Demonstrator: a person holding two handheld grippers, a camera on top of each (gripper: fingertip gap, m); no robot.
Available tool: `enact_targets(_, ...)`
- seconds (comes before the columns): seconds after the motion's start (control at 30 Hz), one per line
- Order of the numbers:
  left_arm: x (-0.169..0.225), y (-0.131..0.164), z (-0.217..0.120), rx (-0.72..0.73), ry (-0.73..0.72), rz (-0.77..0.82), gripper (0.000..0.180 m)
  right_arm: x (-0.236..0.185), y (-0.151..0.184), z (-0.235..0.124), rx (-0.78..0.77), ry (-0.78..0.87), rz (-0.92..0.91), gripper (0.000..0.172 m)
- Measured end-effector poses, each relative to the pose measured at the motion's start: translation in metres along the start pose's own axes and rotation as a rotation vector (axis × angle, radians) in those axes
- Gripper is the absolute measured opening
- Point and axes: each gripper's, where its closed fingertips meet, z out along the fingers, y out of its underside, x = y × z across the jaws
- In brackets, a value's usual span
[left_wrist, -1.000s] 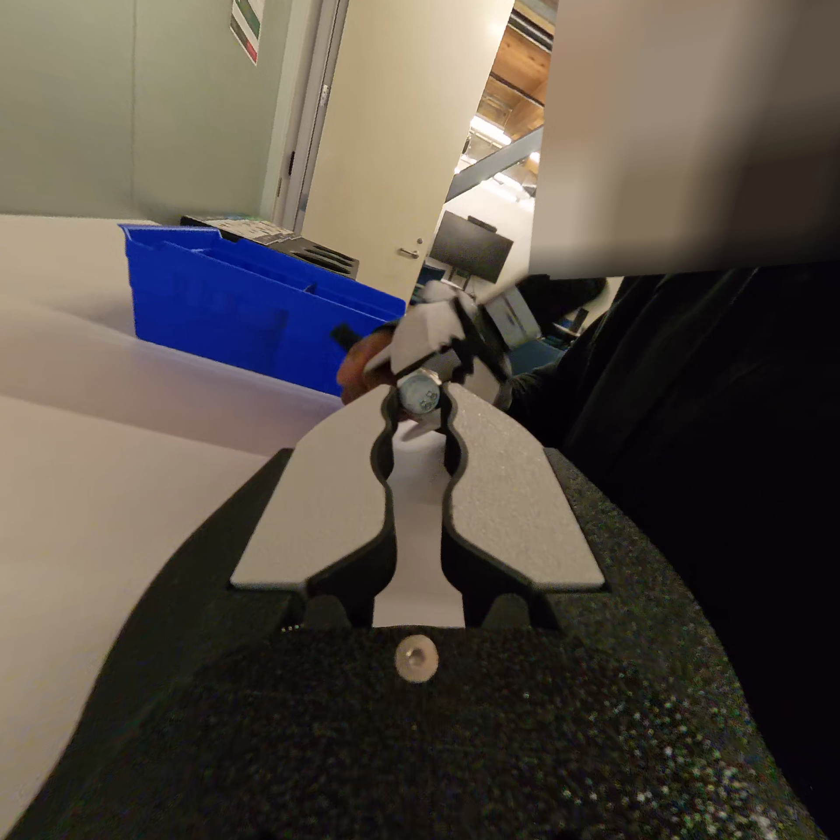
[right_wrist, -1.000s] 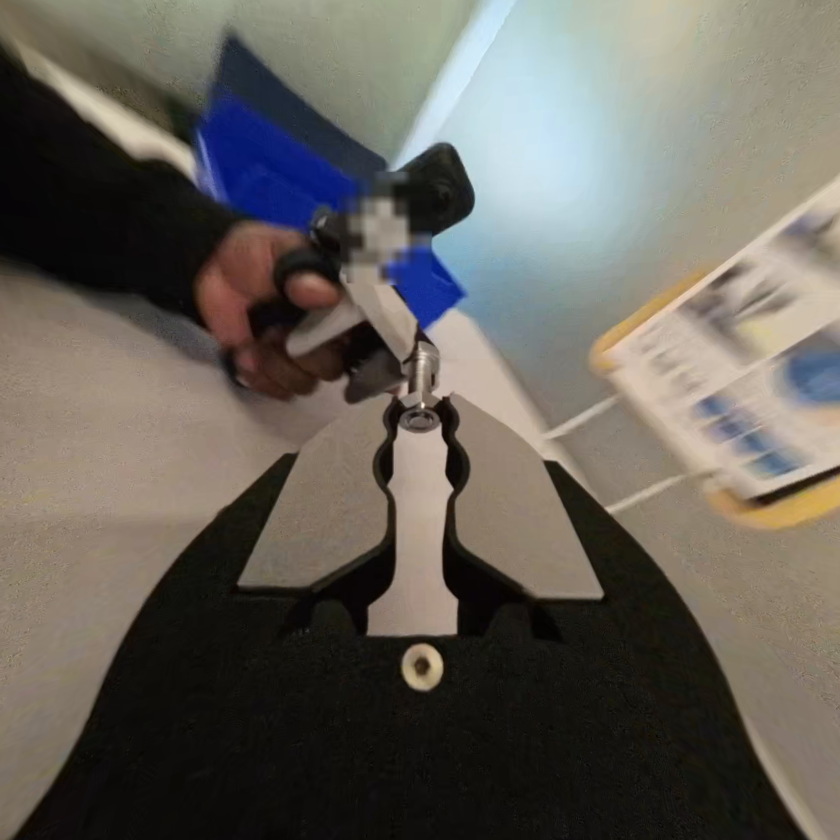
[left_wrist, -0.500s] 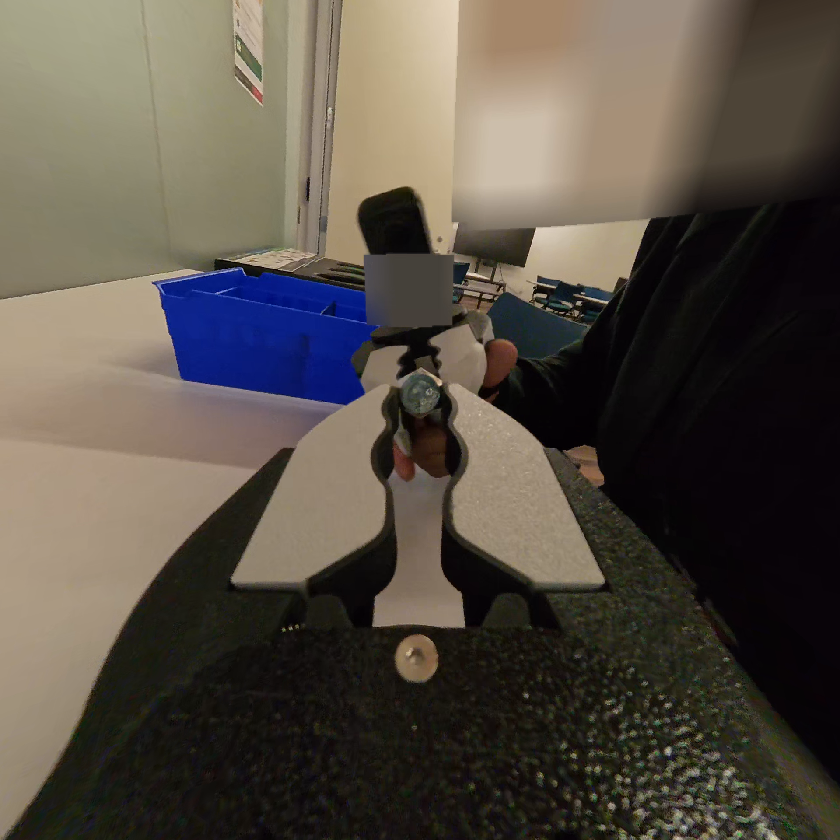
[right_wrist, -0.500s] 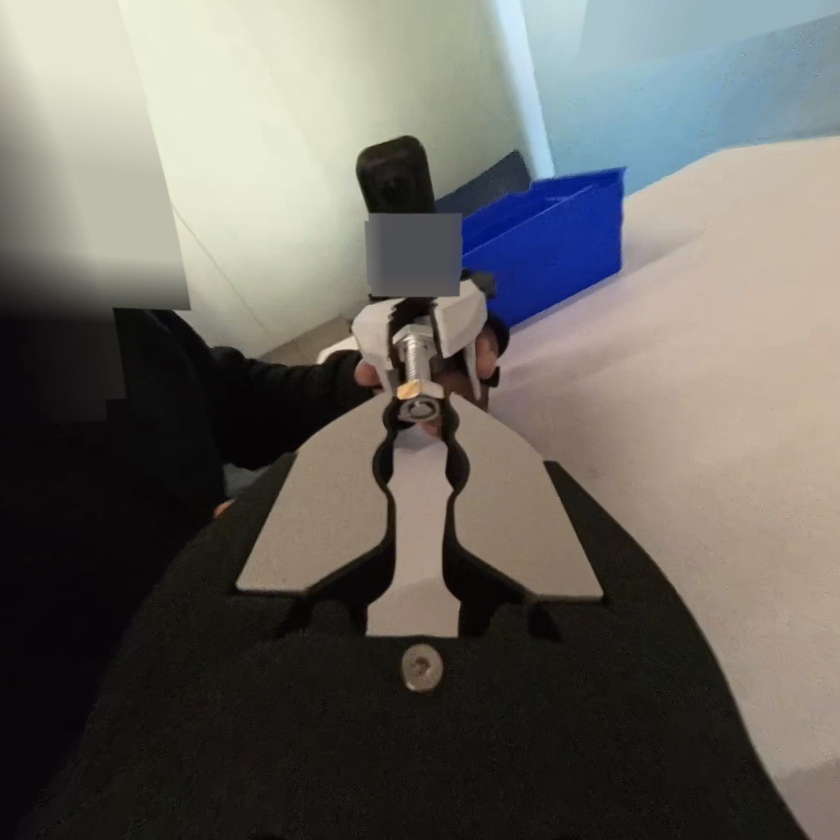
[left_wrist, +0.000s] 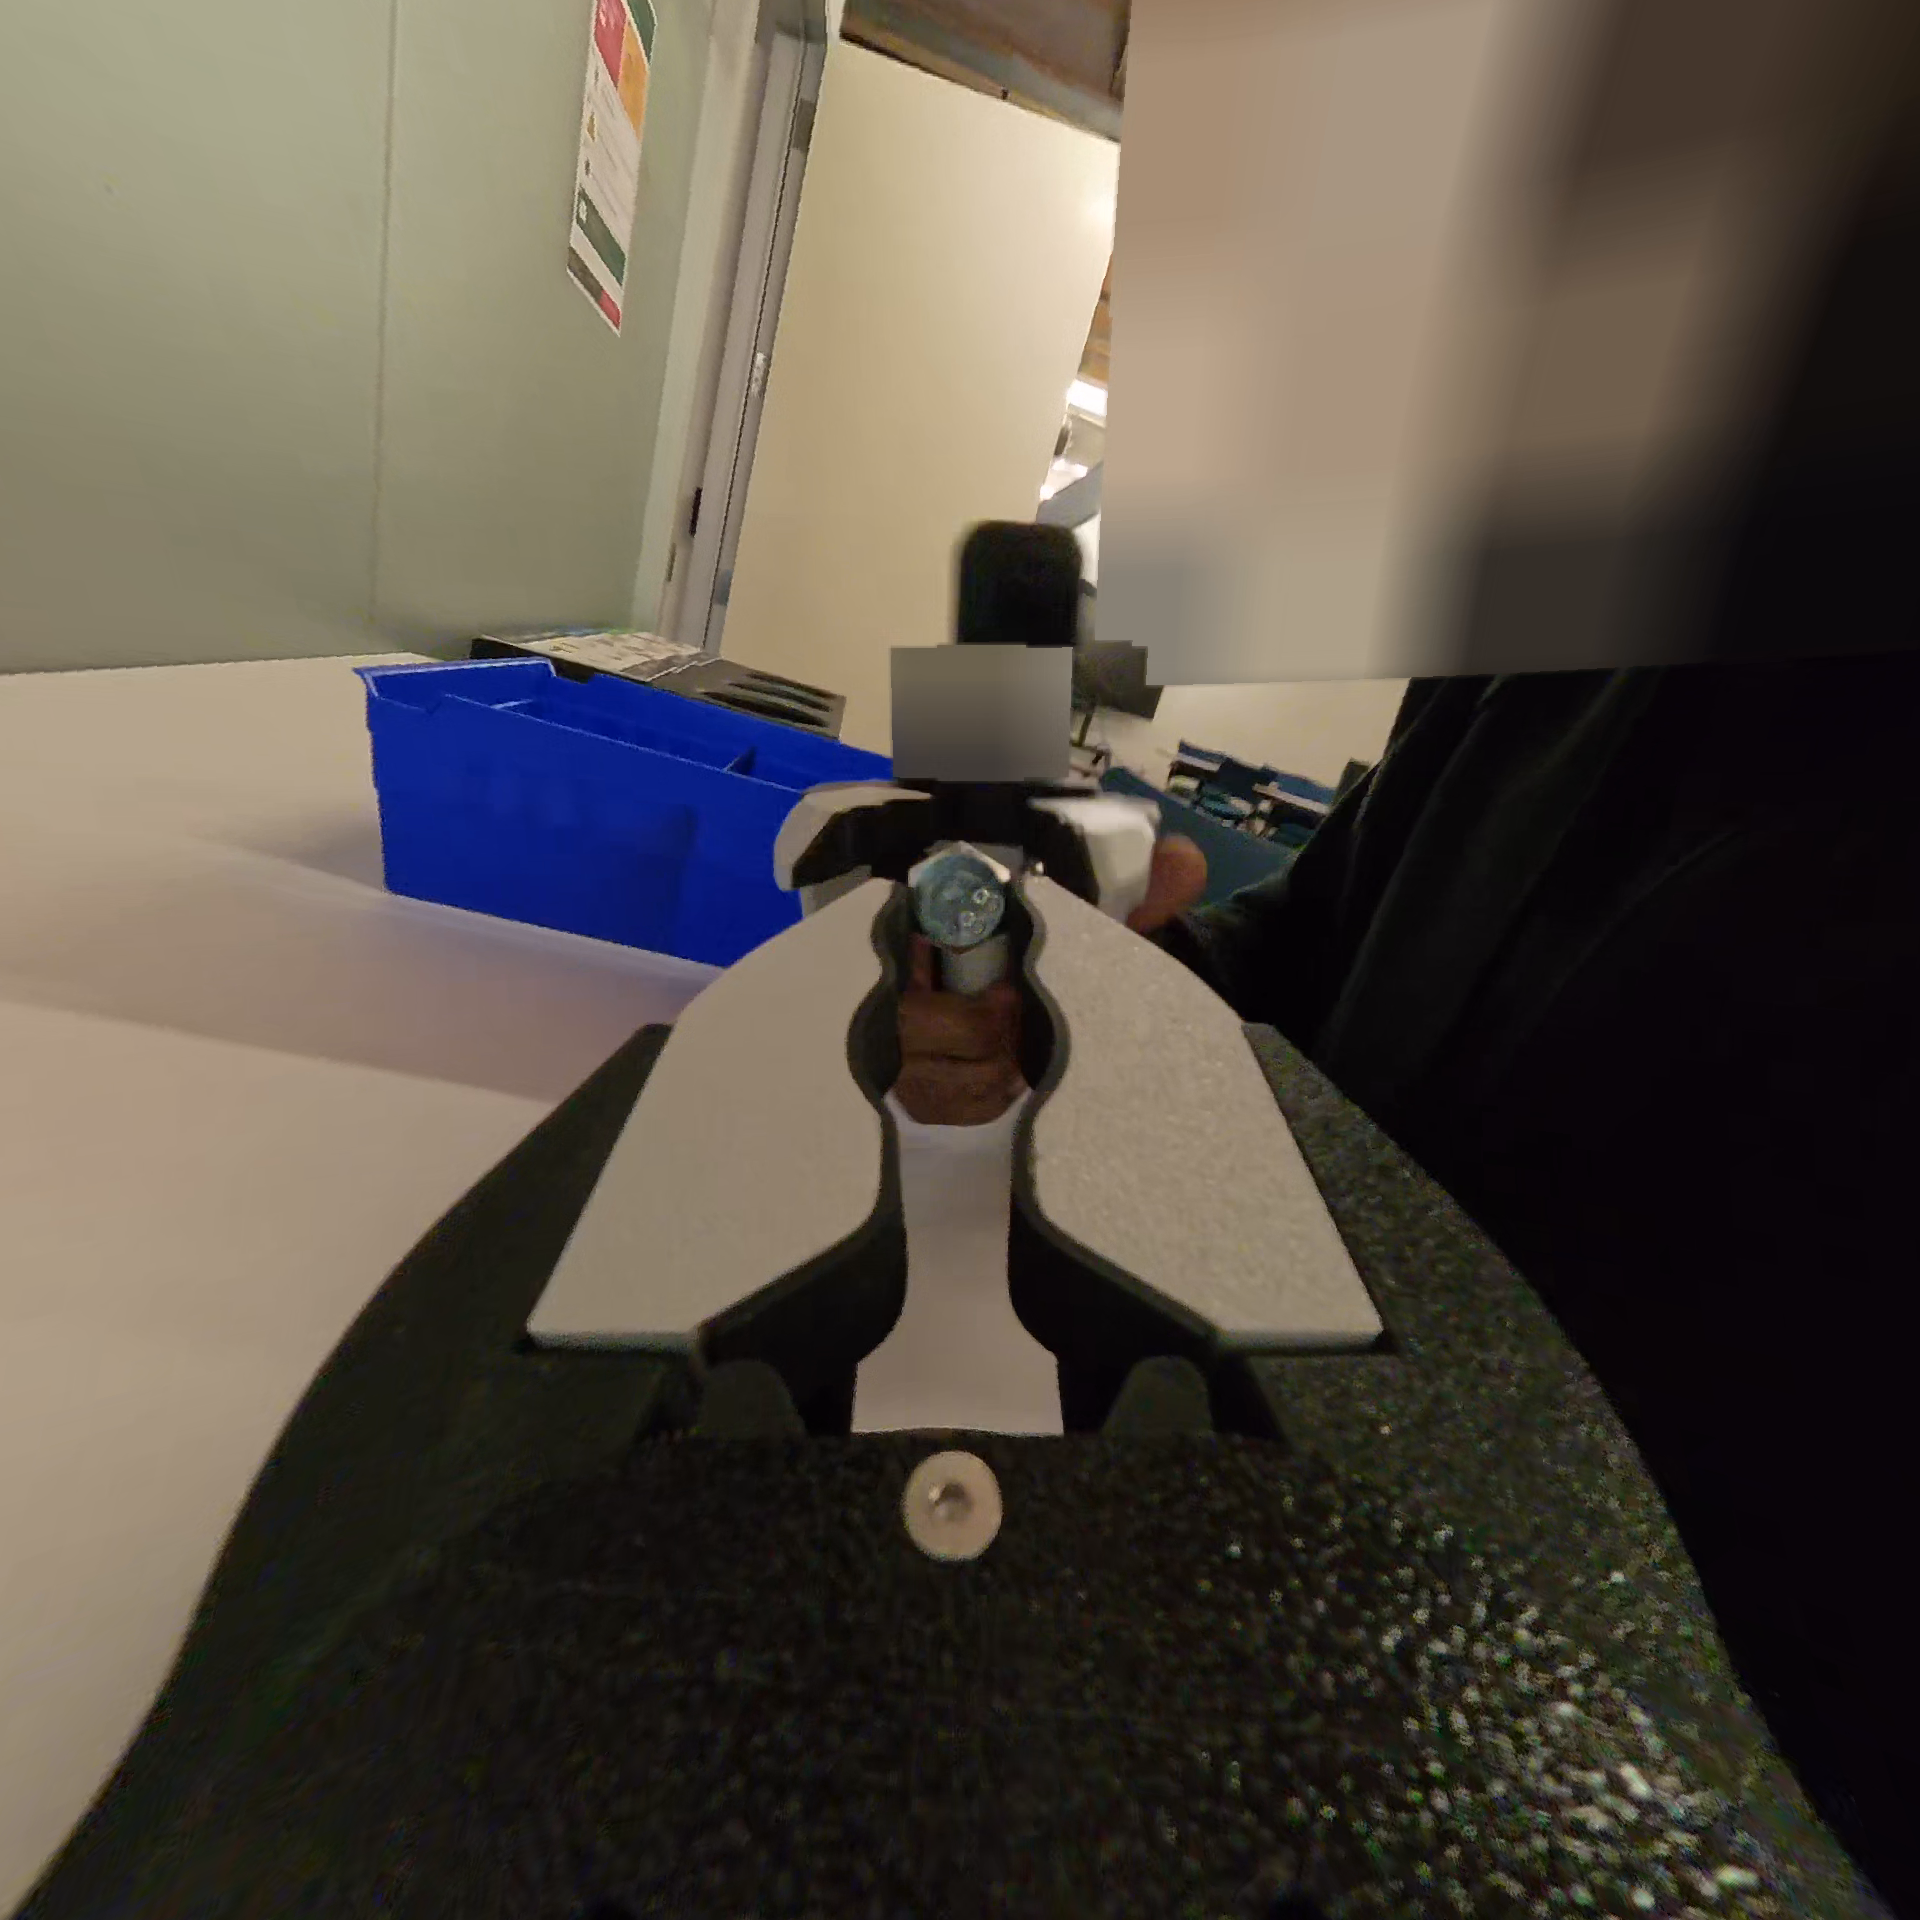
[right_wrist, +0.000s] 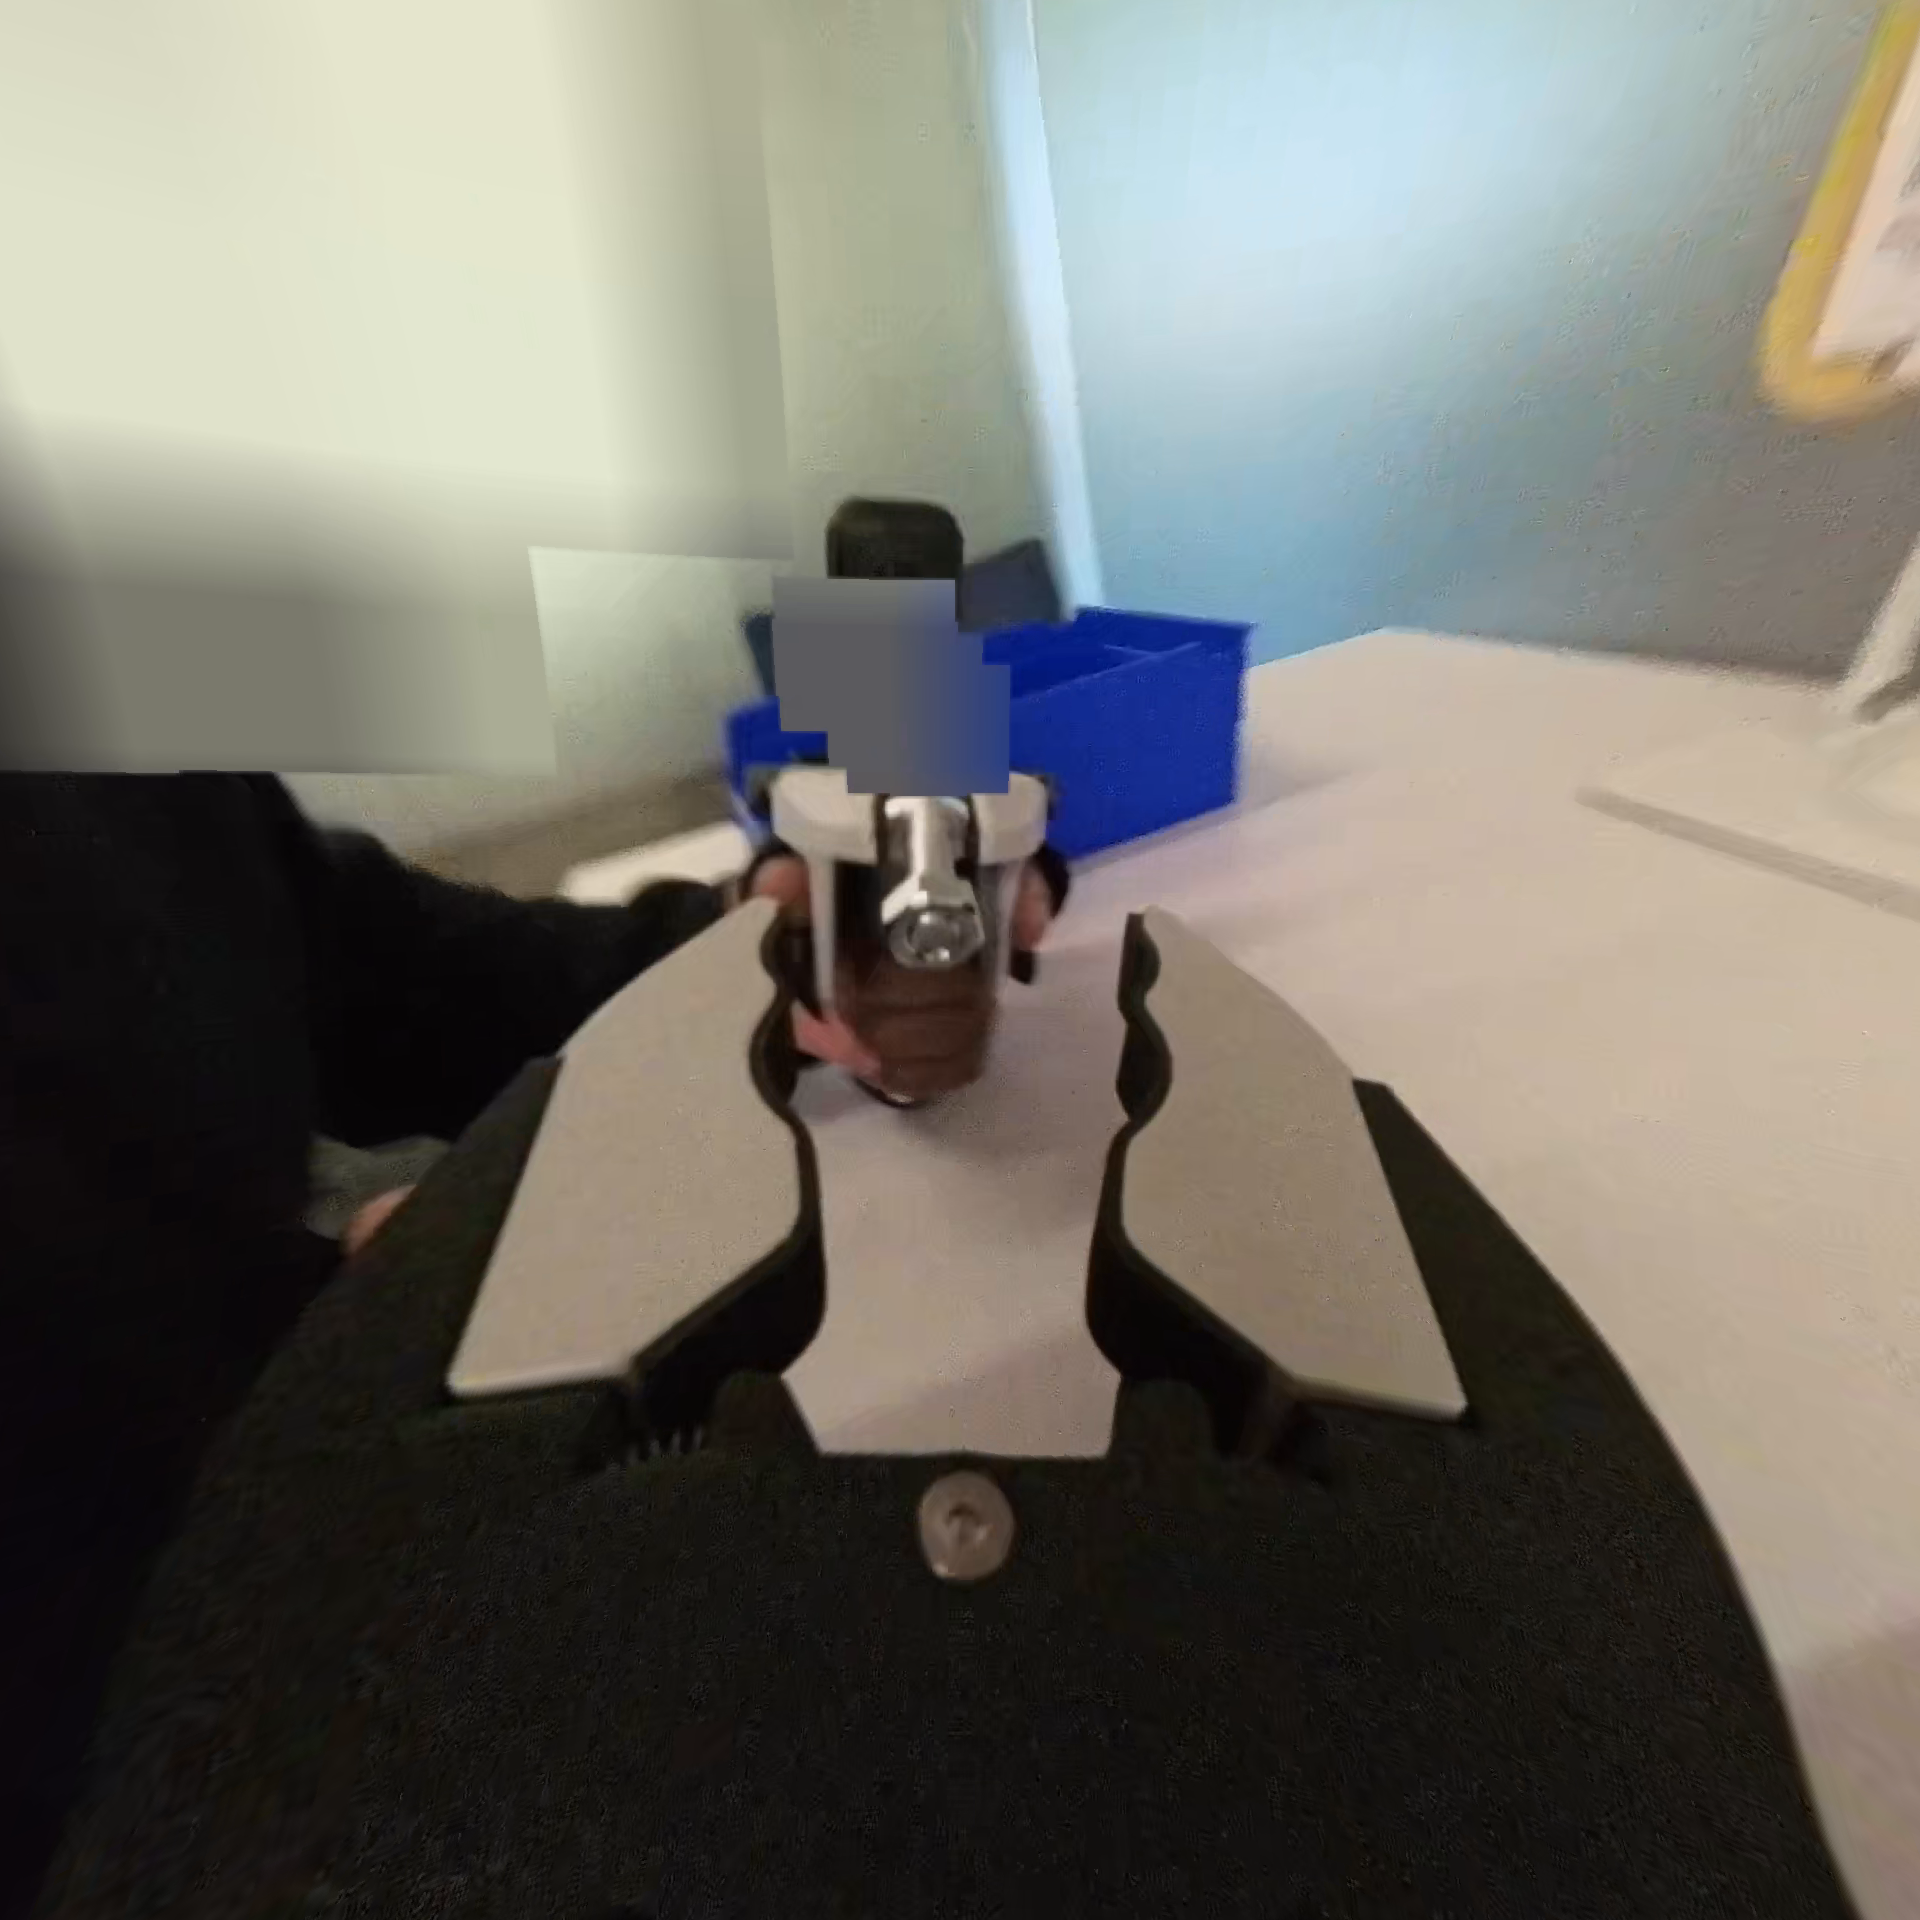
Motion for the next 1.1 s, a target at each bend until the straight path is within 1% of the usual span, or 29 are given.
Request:
enact_targets(0.07, 0.001, 0.004, 0.002, -0.03, -0.008, 0.048, 0.016, -0.001, 0.001, -0.001, 0.012, -0.088, 0.221, 0.049)
enact_targets(0.13, 0.003, 0.007, 0.005, -0.051, -0.008, 0.079, 0.016, -0.008, 0.01, 0.0, -0.035, -0.152, 0.305, 0.039)
enact_targets(0.2, 0.005, 0.01, 0.007, -0.072, 0.001, 0.089, 0.017, -0.012, 0.017, 0.002, -0.076, -0.151, 0.252, 0.02)
enact_targets(0.23, 0.005, 0.01, 0.007, -0.07, 0.002, 0.079, 0.016, -0.011, 0.019, 0.002, -0.093, -0.119, 0.171, 0.019)
enact_targets(0.27, 0.003, 0.011, 0.007, -0.078, -0.003, 0.054, 0.017, -0.008, 0.02, 0.001, -0.106, -0.068, 0.049, 0.019)
enact_targets(0.3, 0.0, 0.013, 0.006, -0.086, -0.014, 0.022, 0.017, -0.004, 0.02, 0.0, -0.114, -0.001, -0.12, 0.019)
enact_targets(0.33, -0.002, 0.015, 0.007, -0.086, -0.015, -0.022, 0.017, -0.002, 0.02, -0.001, -0.123, 0.069, -0.342, 0.019)
enact_targets(0.4, -0.002, 0.015, 0.008, -0.064, 0.009, -0.105, 0.017, -0.002, 0.019, -0.002, -0.139, 0.221, -0.896, 0.019)
enact_targets(0.43, -0.002, 0.016, 0.008, -0.055, 0.016, -0.125, 0.017, -0.003, 0.02, -0.003, -0.151, 0.289, -1.13, 0.02)
enact_targets(0.47, -0.003, 0.016, 0.008, -0.049, 0.015, -0.127, 0.017, -0.003, 0.022, -0.003, -0.16, 0.321, -1.235, 0.02)
enact_targets(0.5, -0.003, 0.015, 0.008, -0.039, 0.016, -0.121, 0.017, -0.005, 0.023, -0.002, -0.156, 0.307, -1.188, 0.027)
enact_targets(0.53, -0.003, 0.011, 0.007, -0.018, 0.017, -0.109, 0.017, -0.005, 0.022, -0.001, -0.141, 0.283, -1.039, 0.041)
enact_targets(0.57, -0.002, 0.007, 0.005, 0.005, 0.017, -0.099, 0.016, -0.003, 0.019, 0.0, -0.128, 0.259, -0.855, 0.055)
enact_targets(0.6, -0.002, 0.003, 0.003, 0.022, 0.017, -0.091, 0.016, -0.002, 0.018, 0.001, -0.115, 0.219, -0.664, 0.063)
enact_targets(0.63, -0.002, 0.001, 0.002, 0.033, 0.015, -0.081, 0.016, -0.003, 0.017, 0.001, -0.094, 0.164, -0.475, 0.064)
enact_targets(0.7, -0.002, -0.001, 0.0, 0.042, 0.01, -0.056, 0.016, -0.005, 0.012, 0.0, -0.031, 0.056, -0.119, 0.062)
enact_targets(0.77, -0.001, -0.001, 0.001, 0.03, 0.006, -0.025, 0.016, -0.007, 0.009, 0.0, 0.005, -0.048, 0.141, 0.053)
enact_targets(0.8, 0.0, 0.001, 0.002, 0.019, 0.004, -0.007, 0.016, -0.008, 0.011, 0.0, 0.005, -0.082, 0.214, 0.047)
enact_targets(0.83, 0.001, 0.003, 0.003, 0.003, 0.005, 0.005, 0.016, -0.01, 0.013, 0.0, -0.009, -0.108, 0.247, 0.038)
enact_targets(0.87, 0.001, 0.005, 0.005, -0.013, 0.005, 0.013, 0.016, -0.012, 0.016, 0.001, -0.026, -0.119, 0.235, 0.025)
enact_targets(0.9, 0.002, 0.007, 0.006, -0.021, 0.01, 0.012, 0.017, -0.012, 0.018, 0.001, -0.041, -0.101, 0.178, 0.019)
enact_targets(0.93, 0.002, 0.007, 0.005, -0.018, 0.011, -0.006, 0.017, -0.011, 0.02, 0.001, -0.058, -0.069, 0.082, 0.019)
enact_targets(0.97, 0.001, 0.008, 0.005, -0.022, 0.014, -0.036, 0.016, -0.009, 0.021, 0.0, -0.079, -0.02, -0.056, 0.019)
enact_targets(1.0, -0.002, 0.009, 0.005, -0.03, 0.007, -0.07, 0.017, -0.006, 0.021, 0.0, -0.097, 0.047, -0.241, 0.019)
enact_targets(1.03, -0.004, 0.011, 0.006, -0.033, 0.005, -0.107, 0.017, -0.005, 0.022, -0.001, -0.117, 0.115, -0.472, 0.019)
enact_targets(1.1, -0.004, 0.013, 0.008, -0.026, 0.019, -0.178, 0.017, -0.004, 0.022, -0.004, -0.154, 0.252, -1.004, 0.019)
